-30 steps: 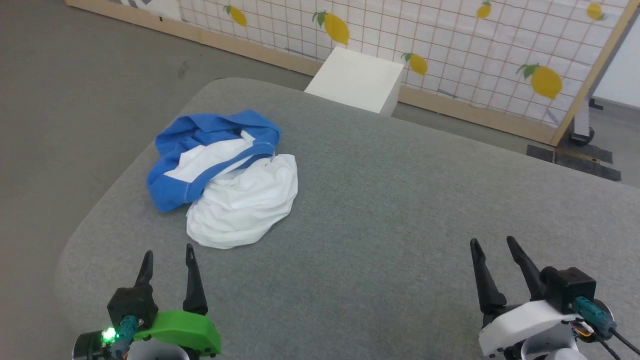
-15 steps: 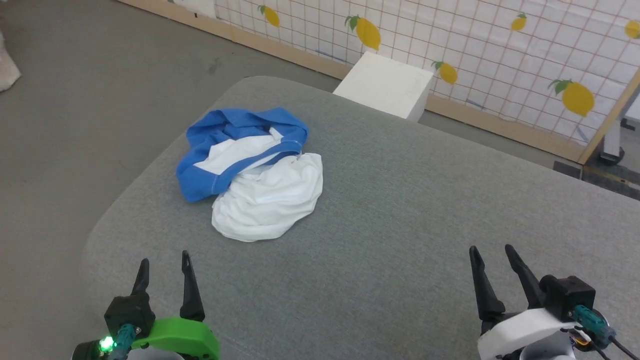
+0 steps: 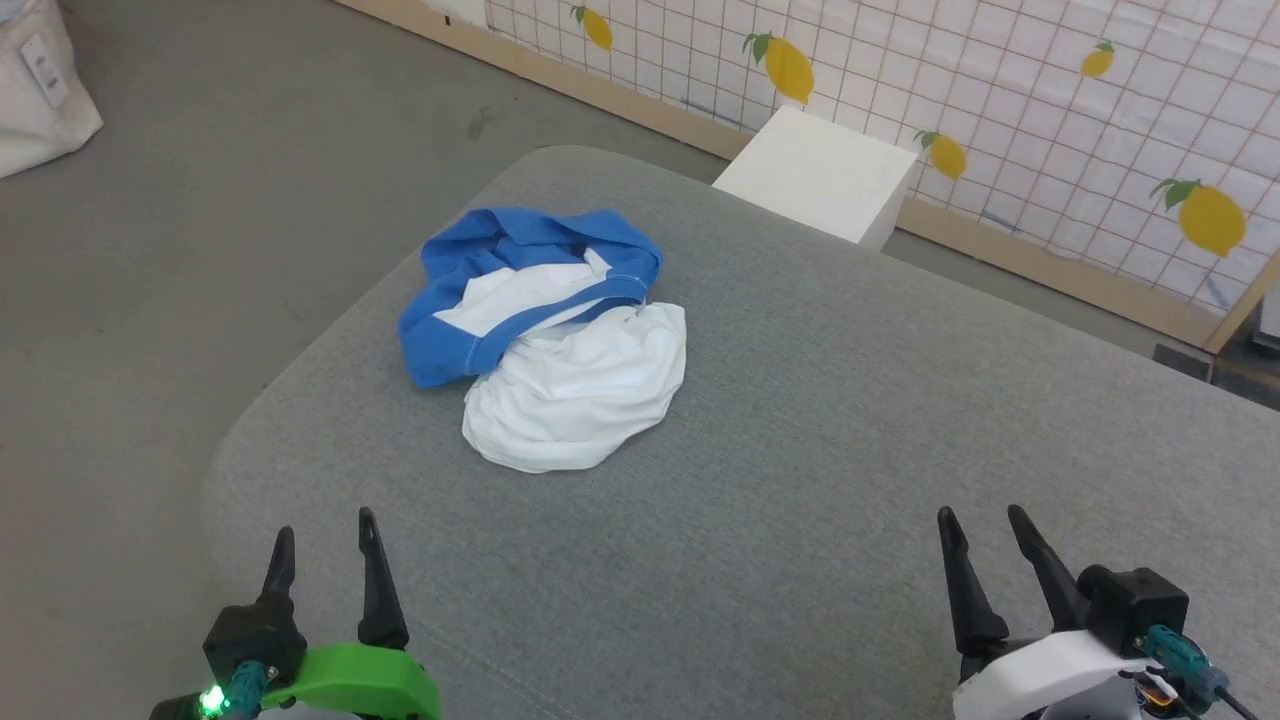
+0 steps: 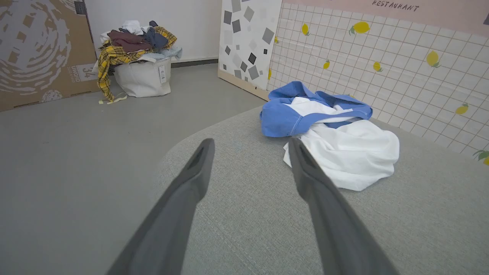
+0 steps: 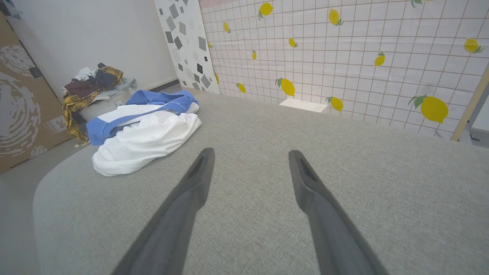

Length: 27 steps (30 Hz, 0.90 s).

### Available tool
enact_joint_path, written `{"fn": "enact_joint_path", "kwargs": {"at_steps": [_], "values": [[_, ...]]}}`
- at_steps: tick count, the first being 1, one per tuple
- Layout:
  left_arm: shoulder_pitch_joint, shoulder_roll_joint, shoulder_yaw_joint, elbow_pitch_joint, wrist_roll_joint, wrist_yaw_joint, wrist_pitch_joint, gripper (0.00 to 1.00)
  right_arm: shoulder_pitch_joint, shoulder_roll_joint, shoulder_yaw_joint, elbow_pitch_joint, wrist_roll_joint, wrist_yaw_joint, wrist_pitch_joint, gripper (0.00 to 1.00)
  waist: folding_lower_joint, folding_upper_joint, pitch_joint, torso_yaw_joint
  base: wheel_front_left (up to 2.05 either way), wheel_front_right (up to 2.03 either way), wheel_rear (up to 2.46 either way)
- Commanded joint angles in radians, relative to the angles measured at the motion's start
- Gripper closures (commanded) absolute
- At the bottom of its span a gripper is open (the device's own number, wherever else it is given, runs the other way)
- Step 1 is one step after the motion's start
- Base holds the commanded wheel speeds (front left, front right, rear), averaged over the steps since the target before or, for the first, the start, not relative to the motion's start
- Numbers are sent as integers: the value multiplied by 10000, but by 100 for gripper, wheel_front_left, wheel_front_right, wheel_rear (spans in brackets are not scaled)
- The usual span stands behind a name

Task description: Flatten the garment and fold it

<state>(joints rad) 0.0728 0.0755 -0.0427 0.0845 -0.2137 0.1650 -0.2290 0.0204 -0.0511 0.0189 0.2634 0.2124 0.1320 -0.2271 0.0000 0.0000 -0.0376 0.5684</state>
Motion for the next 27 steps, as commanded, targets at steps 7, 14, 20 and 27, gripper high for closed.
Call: {"fn": "enact_joint_path", "kwargs": {"at_steps": [7, 14, 20, 27], "values": [[-1293, 164, -159, 51, -680, -403, -95, 0, -106, 8, -76, 188, -10, -13, -256, 0, 0, 0, 379, 103, 0, 0, 0], [-4752, 1073, -10, 1064, -1920, -1648, 1874, 0, -592, 9, -442, -4, -601, -13, -197, 0, 0, 0, 1388, -616, 0, 0, 0], [-7168, 2412, 192, 2577, -2910, -2194, 5505, 0, -953, 9, -880, -823, -1243, -13, 293, 0, 0, 0, 2664, -1794, 0, 0, 0], [-8218, 3452, 438, 3329, -3494, -2065, 8233, 0, -1040, 9, -1633, -1837, -1688, -13, 705, 0, 0, 0, 4150, -2736, 0, 0, 0]]}}
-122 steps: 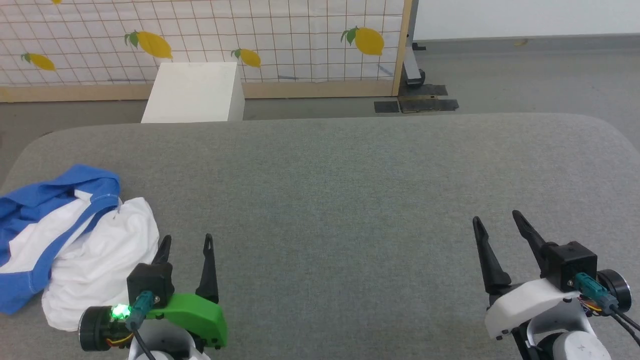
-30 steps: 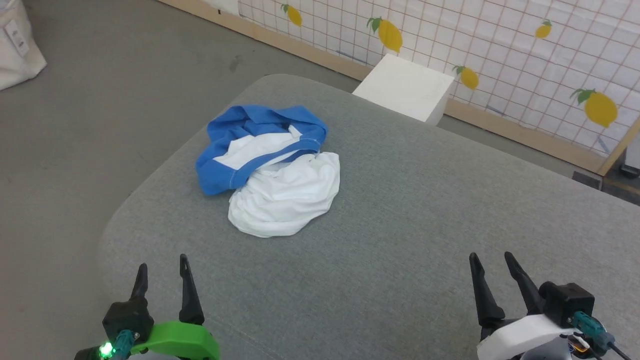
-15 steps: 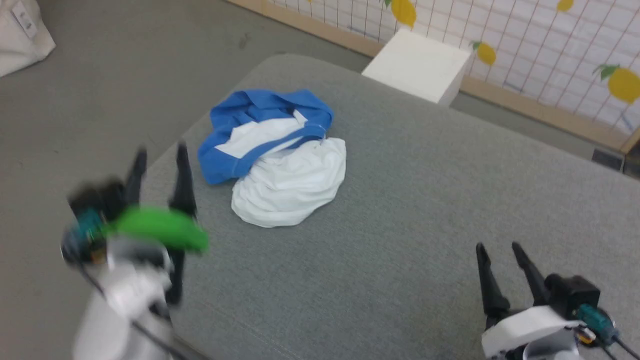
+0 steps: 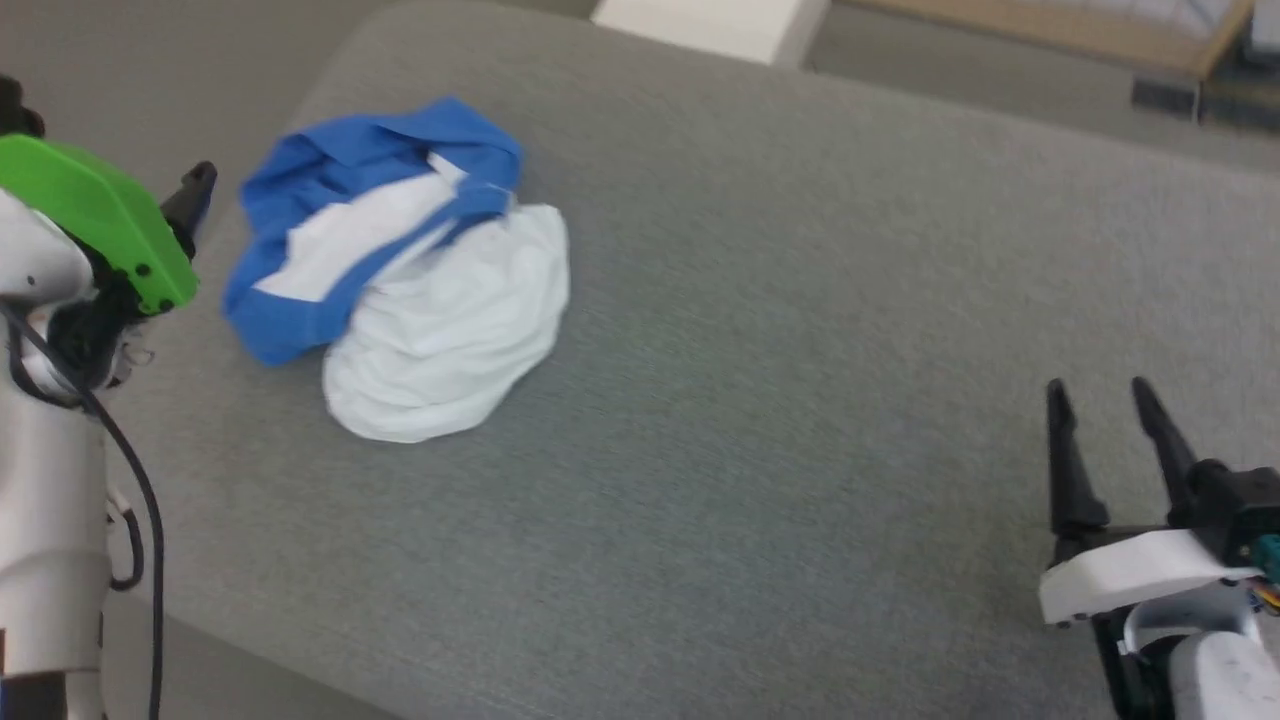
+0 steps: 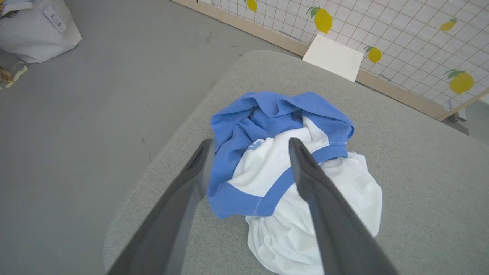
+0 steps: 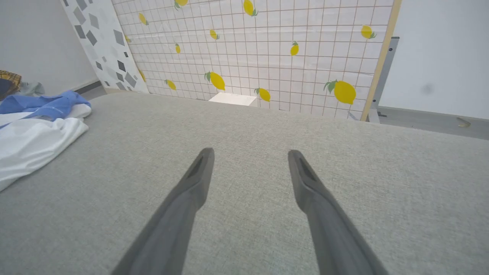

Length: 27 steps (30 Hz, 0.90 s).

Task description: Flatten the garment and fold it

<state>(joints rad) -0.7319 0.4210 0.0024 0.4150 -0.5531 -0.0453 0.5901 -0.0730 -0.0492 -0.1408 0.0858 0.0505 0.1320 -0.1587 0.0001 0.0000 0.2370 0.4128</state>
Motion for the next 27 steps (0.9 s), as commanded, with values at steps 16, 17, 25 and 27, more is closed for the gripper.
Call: {"fn": "enact_joint_path", "kwargs": {"at_steps": [16, 17, 25, 27], "values": [[-50, -455, -712, 1602, -319, 1044, 2901, 0, -330, -10, -1027, -1396, -488, -13, 458, 0, -1, 0, 3016, -1357, 0, 0, 0], [12, -533, -771, 1684, -344, 1005, 2936, 0, -340, -10, -1053, -1434, -504, -13, 478, 0, -1, 0, 3043, -1342, 0, 0, 0], [748, -1134, -794, 1341, -359, 835, 1334, 100, -353, -10, -1134, -1549, -571, -13, 613, 0, -1, 0, 2867, -1191, 0, 0, 0], [799, -1063, -574, 1180, -271, 706, 187, 100, -320, -10, -1136, -1506, -543, -13, 608, 0, -1, 0, 2733, -1134, 0, 0, 0]]}}
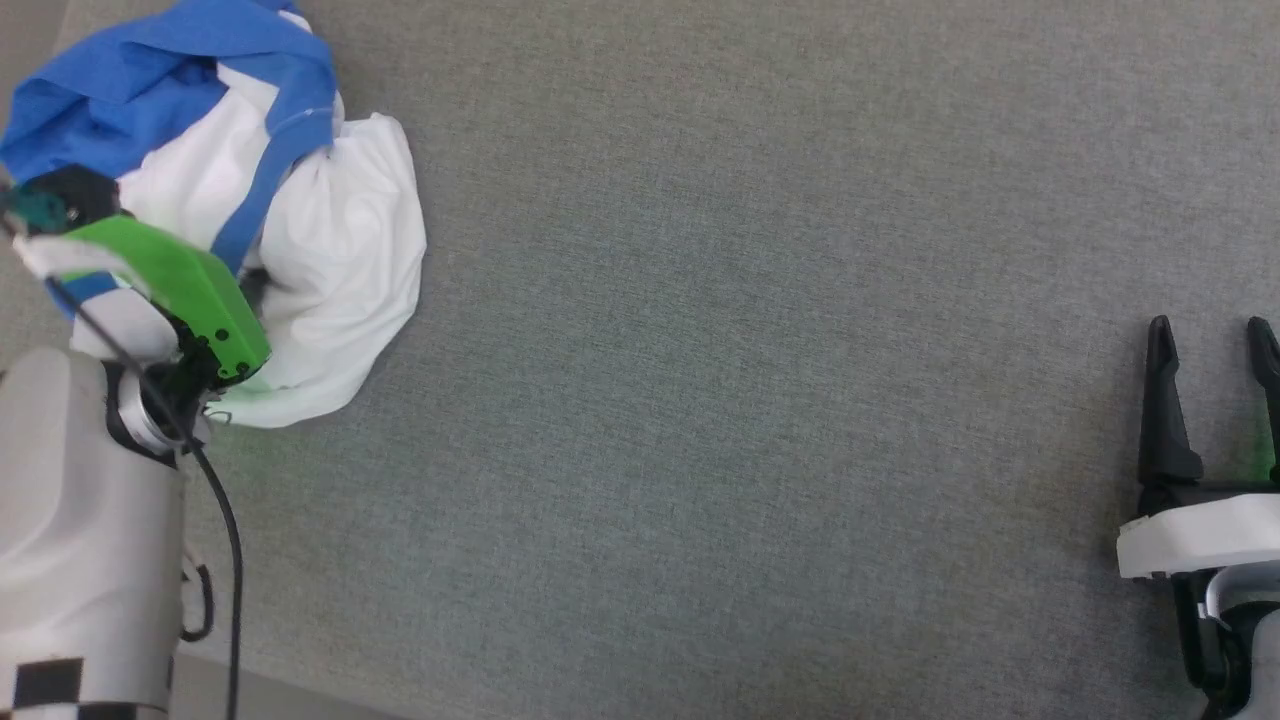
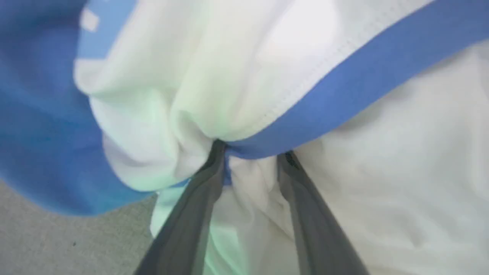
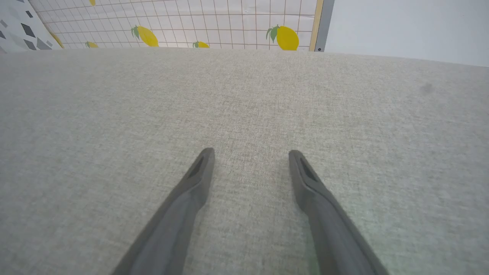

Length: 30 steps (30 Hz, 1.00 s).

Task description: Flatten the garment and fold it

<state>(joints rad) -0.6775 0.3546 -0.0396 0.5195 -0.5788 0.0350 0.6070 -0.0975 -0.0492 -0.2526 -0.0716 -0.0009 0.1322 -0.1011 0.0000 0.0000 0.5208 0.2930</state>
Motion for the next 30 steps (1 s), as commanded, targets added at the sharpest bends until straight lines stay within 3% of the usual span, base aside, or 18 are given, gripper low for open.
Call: {"fn": "enact_joint_path", "kwargs": {"at_steps": [1, 6, 11, 18, 22, 30], "values": [[265, -406, 40, 94, -68, -123, -525, 100, -47, -10, -19, 109, 2, -15, 19, 0, 0, 0, -210, 105, 0, 0, 0], [-236, -284, 1104, -127, -376, -219, -2960, 100, 111, -10, -27, 407, 171, -15, -84, 0, 0, 0, -739, 321, 0, 0, 0], [-1363, 132, 1449, -368, -173, -341, -4412, 100, 146, -10, 157, 992, 444, -15, -359, 0, 0, 0, -1600, 361, 0, 0, 0], [-3359, 735, 639, -1398, 488, -665, -3975, 100, 85, -10, 488, 2108, 1022, -15, -910, 0, 0, 0, -2871, -249, 0, 0, 0], [-4591, 731, 121, -1899, 601, -903, -3477, 100, 32, -10, 656, 2735, 1329, -15, -1189, 0, 0, 0, -3389, -859, 0, 0, 0], [-6587, -212, -798, -1886, 171, -1320, -3067, 100, -114, -10, 778, 3572, 1567, -15, -1509, 0, 0, 0, -3976, -2465, 0, 0, 0]]}}
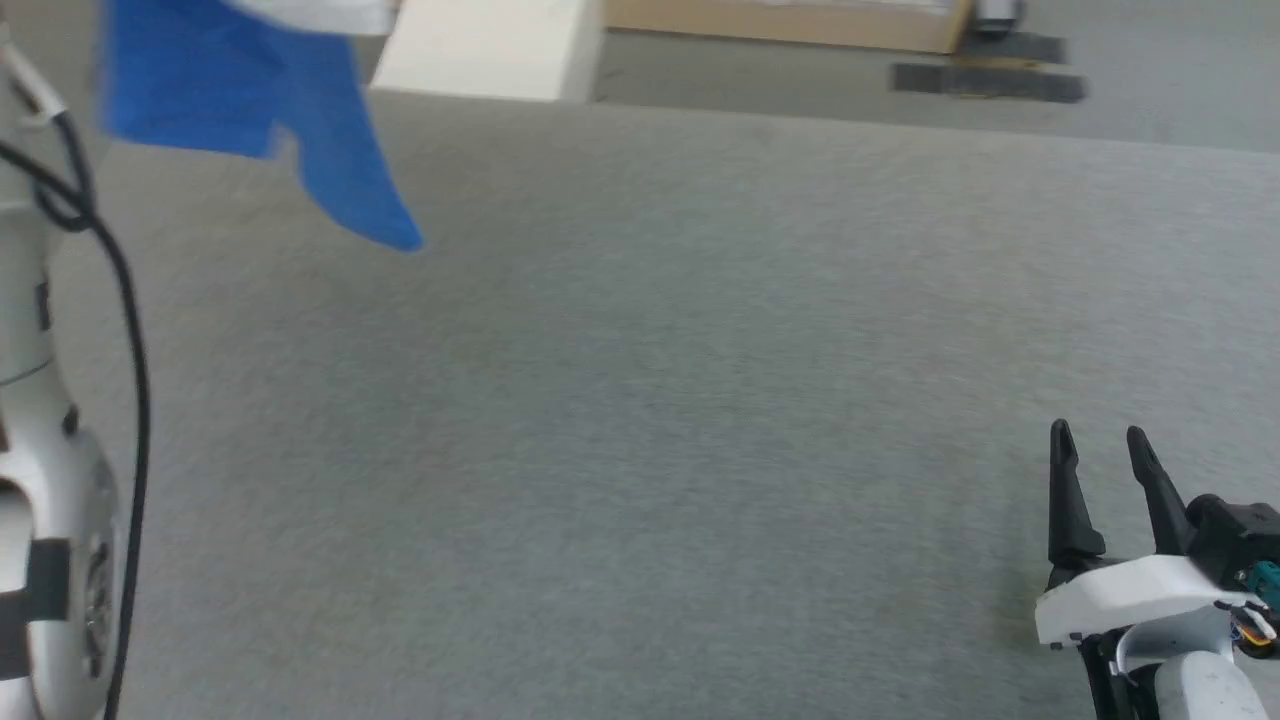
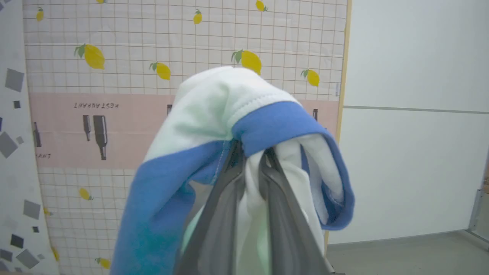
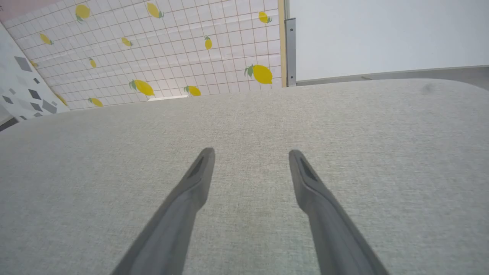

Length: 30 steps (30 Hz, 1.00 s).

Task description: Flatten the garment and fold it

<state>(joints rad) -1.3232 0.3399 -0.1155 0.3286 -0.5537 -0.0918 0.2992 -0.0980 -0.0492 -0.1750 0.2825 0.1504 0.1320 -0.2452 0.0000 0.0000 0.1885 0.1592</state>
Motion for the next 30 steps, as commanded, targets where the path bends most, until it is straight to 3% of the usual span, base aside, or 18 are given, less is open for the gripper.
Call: {"fn": "enact_joint_path", "kwargs": {"at_steps": [1, 6, 12, 20, 30], "values": [[-236, -165, -129, 62, -97, -74, -2, 100, -108, -10, -1, 85, 59, -13, -85, 0, 0, 0, -685, -1291, 0, 0, 0], [-232, -613, -865, 459, -237, -207, 461, 100, -59, -10, -123, 311, 140, -13, -140, 0, 0, 0, -722, -2089, 0, 0, 0], [1098, -979, -2014, 785, -405, -307, 1376, 100, 135, -10, -422, 425, 169, -13, -161, 0, 0, 0, -701, -2483, 0, 0, 0], [4453, -1149, -4157, 943, -459, -368, 2557, 100, 398, -10, -571, 347, 201, -13, -164, 0, 0, 0, -769, -2438, 0, 0, 0], [8074, -1145, -6706, 1311, -1551, -386, 3990, 100, 510, -10, -474, 400, 251, -13, -165, 0, 0, 0, -971, -2013, 0, 0, 0]]}}
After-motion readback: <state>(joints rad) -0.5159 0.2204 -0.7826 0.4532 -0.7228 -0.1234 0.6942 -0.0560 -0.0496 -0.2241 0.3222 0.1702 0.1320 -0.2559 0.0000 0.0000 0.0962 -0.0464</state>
